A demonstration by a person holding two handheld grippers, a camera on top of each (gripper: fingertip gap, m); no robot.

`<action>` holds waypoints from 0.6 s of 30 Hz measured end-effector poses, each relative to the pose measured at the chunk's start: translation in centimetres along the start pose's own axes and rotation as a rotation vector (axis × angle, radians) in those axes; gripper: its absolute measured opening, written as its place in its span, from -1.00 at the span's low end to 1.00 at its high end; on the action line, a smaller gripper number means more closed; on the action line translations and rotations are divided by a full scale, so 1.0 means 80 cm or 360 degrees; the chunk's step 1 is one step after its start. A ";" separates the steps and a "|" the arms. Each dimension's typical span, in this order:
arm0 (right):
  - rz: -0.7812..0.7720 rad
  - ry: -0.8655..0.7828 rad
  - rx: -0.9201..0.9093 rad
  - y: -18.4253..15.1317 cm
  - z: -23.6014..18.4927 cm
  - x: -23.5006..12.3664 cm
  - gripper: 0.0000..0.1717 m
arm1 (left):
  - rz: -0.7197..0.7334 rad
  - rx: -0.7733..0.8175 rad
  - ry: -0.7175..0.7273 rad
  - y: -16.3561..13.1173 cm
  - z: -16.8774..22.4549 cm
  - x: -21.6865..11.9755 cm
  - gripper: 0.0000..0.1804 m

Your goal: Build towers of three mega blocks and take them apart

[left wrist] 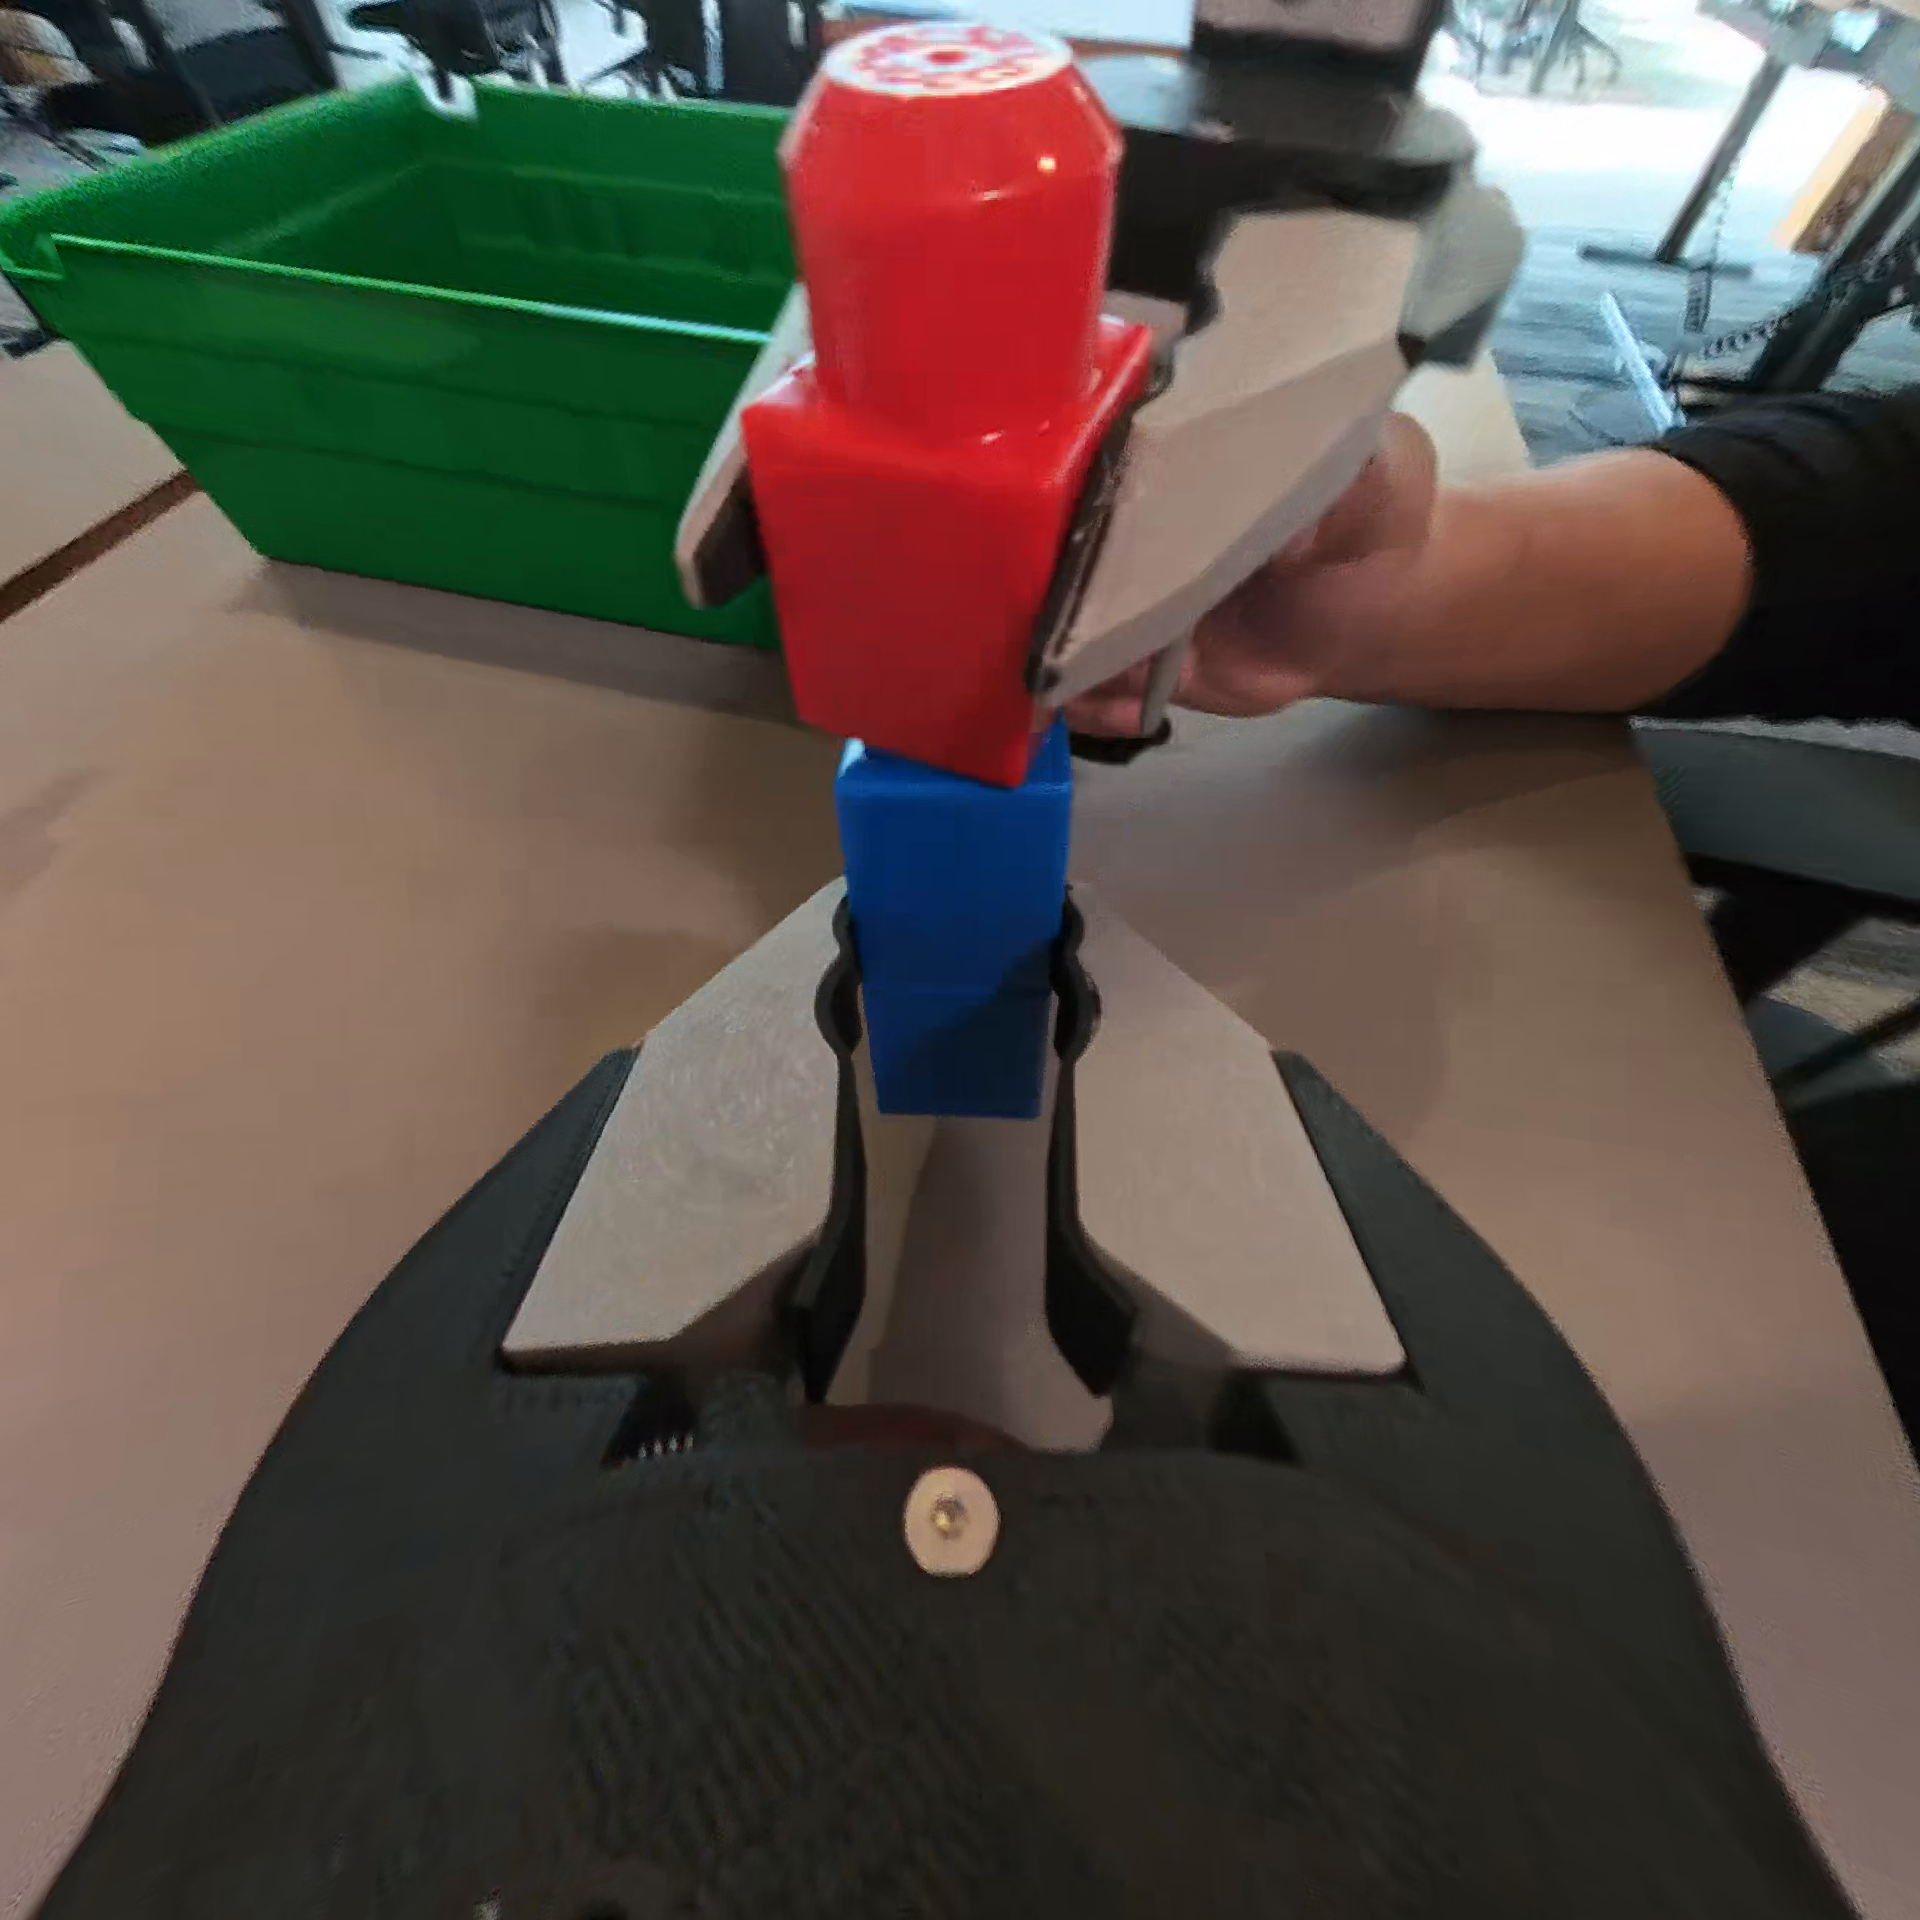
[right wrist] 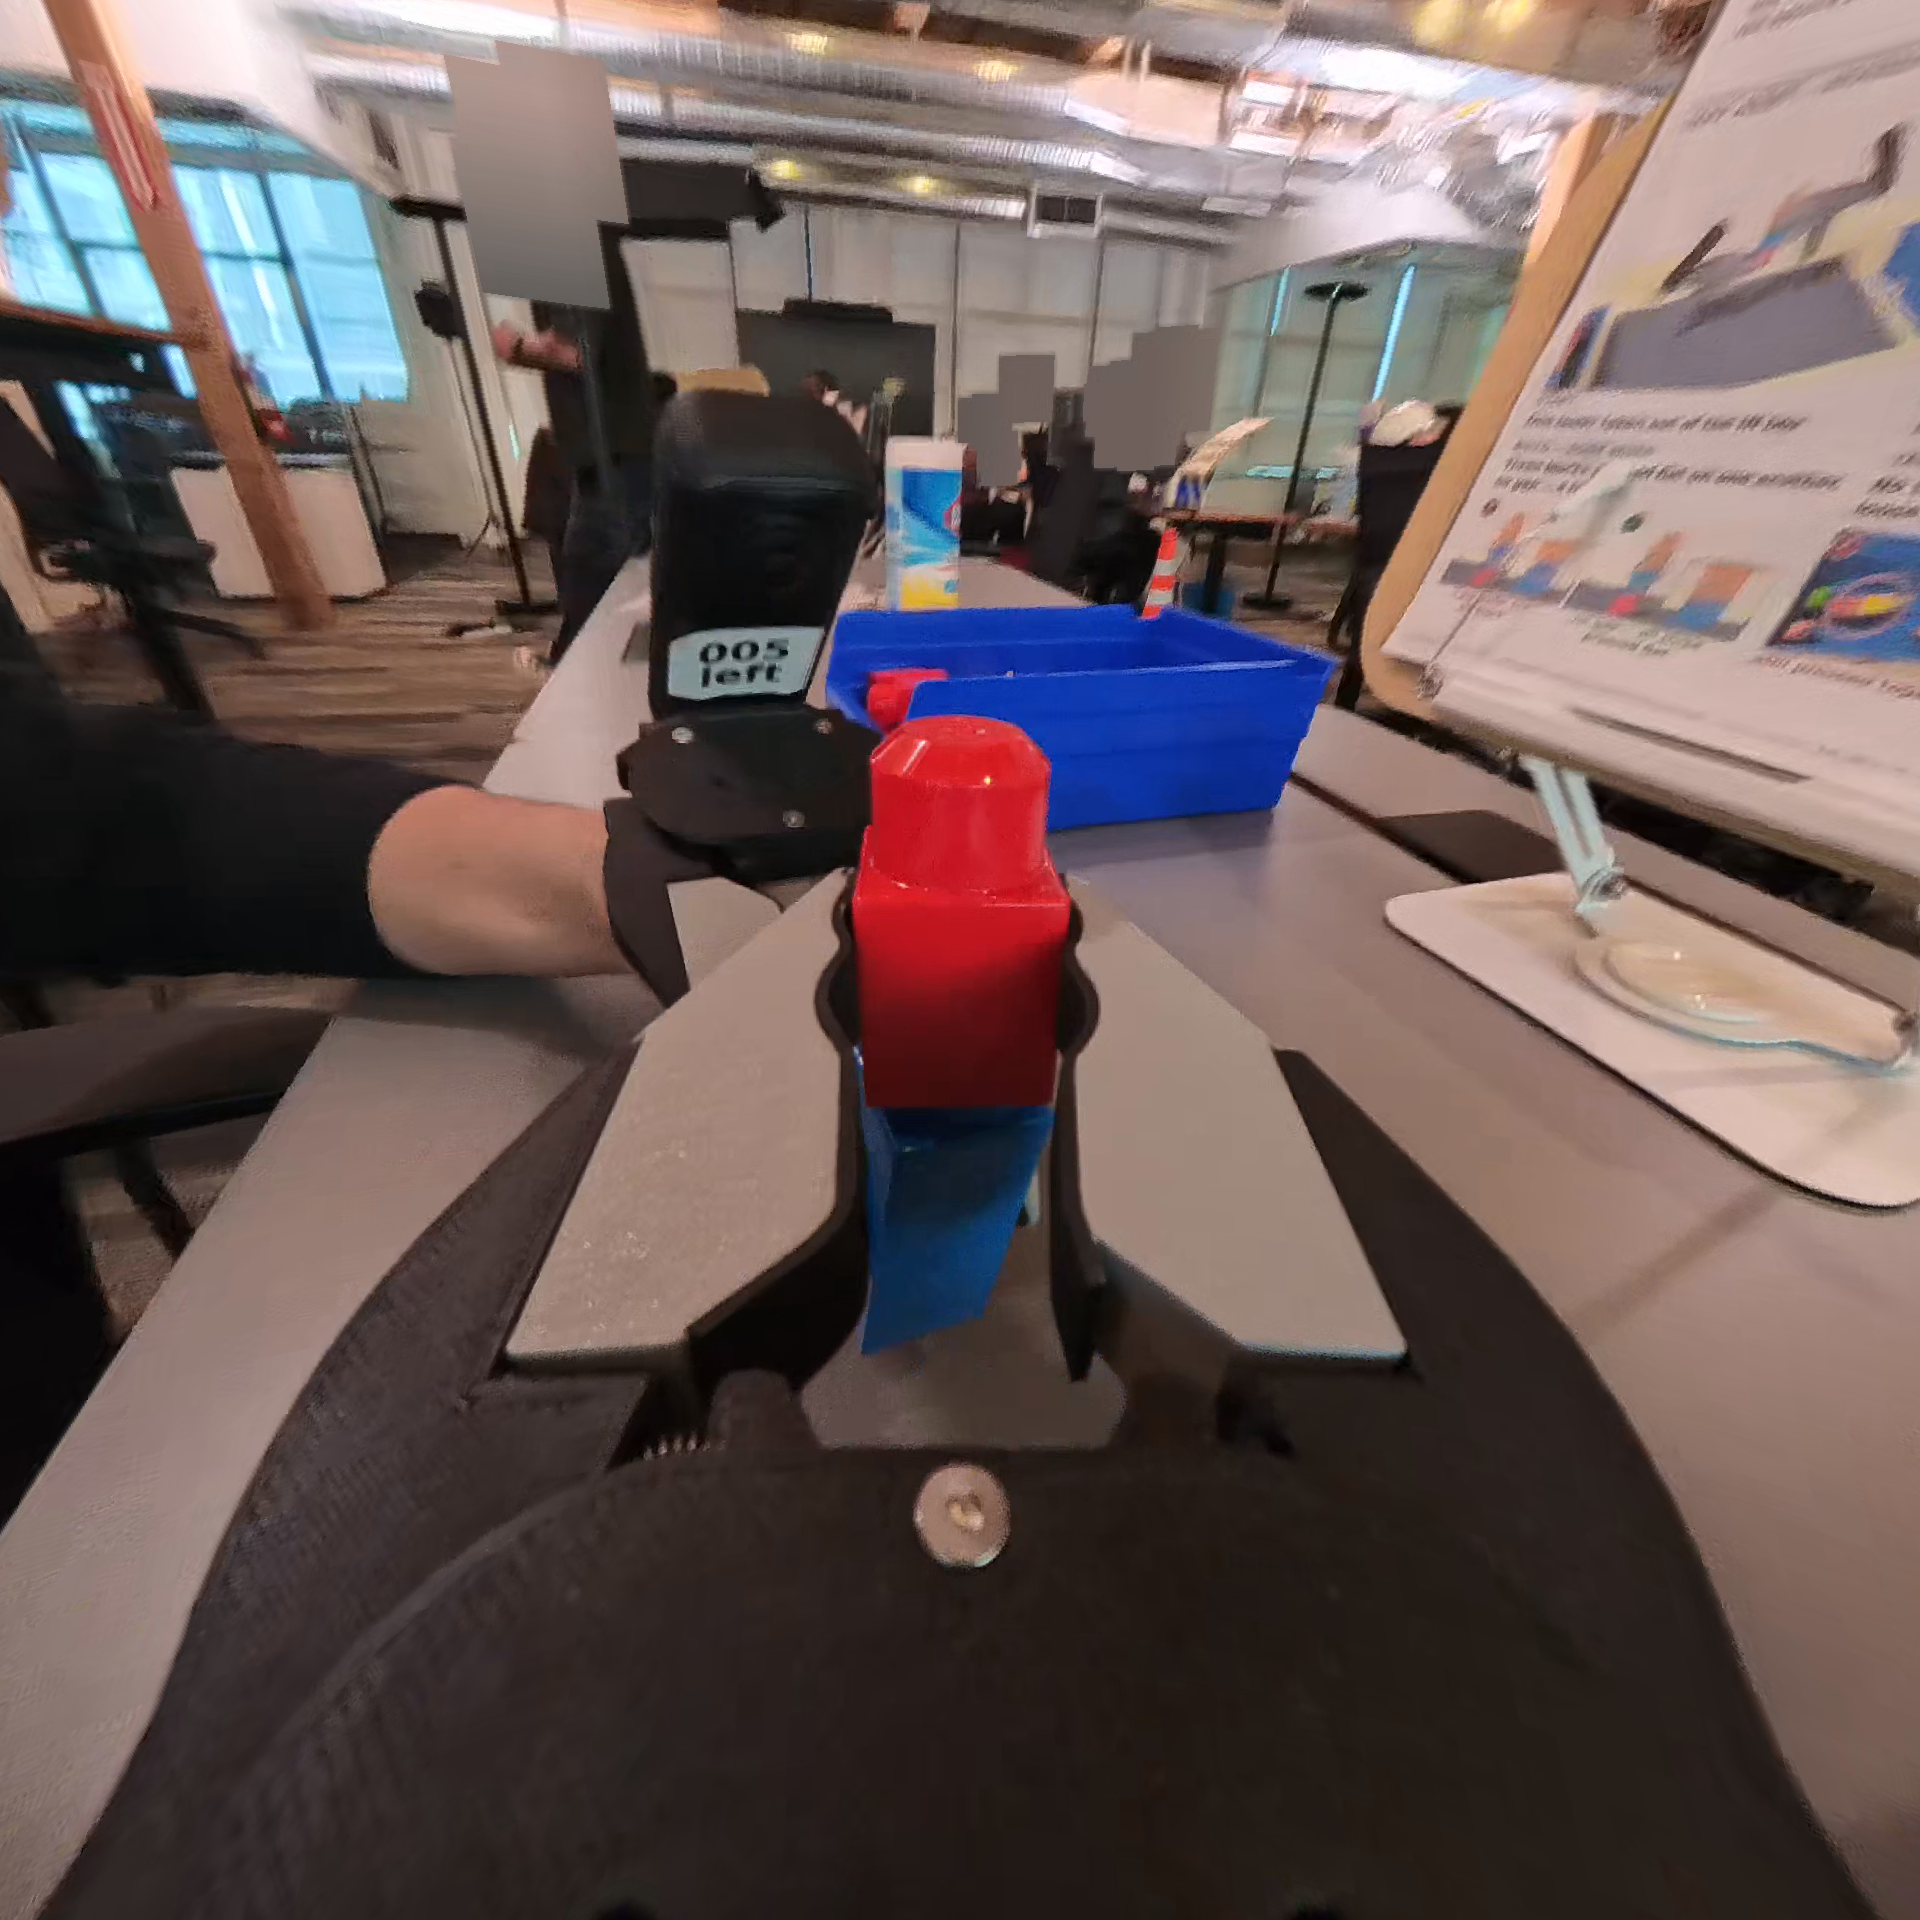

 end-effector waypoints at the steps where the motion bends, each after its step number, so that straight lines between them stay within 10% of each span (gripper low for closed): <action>1: 0.0051 0.0021 0.0035 0.000 -0.001 0.001 -0.62 | 0.0024 -0.0026 -0.0018 0.002 0.001 -0.001 -0.64; 8: 0.0340 0.0498 0.0404 0.004 -0.006 0.001 -0.61 | 0.0172 -0.0142 -0.0348 0.013 0.019 -0.010 -0.64; 18: 0.0110 0.0271 0.0232 0.004 -0.007 0.006 -0.61 | 0.0094 -0.0041 -0.0123 0.008 0.016 -0.005 -0.64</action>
Point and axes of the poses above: each gripper's, where its closed fingertips meet, x out along the fingers, y out of its top, z = x × y across the jaws, the point moved 9 cm from there along -x, back along the fingers, and after that the axes turned 8 degrees about y, right-handed, at the moved point
